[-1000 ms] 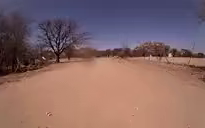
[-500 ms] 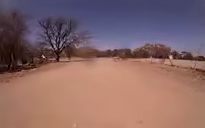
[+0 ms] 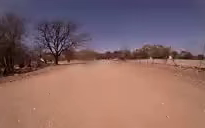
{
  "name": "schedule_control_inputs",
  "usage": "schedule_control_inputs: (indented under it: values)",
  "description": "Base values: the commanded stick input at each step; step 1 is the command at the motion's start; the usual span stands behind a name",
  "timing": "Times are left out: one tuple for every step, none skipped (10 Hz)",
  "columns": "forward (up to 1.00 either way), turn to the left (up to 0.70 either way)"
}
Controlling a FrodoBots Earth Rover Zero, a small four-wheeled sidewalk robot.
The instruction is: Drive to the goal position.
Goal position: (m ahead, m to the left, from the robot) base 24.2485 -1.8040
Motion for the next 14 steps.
schedule_control_inputs:
  values:
    - [1.00,0.00]
    - [1.00,0.00]
    - [1.00,0.00]
    - [1.00,0.00]
    - [1.00,0.00]
    - [1.00,0.00]
    - [1.00,0.00]
    - [1.00,0.00]
    - [1.00,0.00]
    - [1.00,0.00]
    - [1.00,0.00]
    - [1.00,0.00]
    - [1.00,0.00]
    - [1.00,0.00]
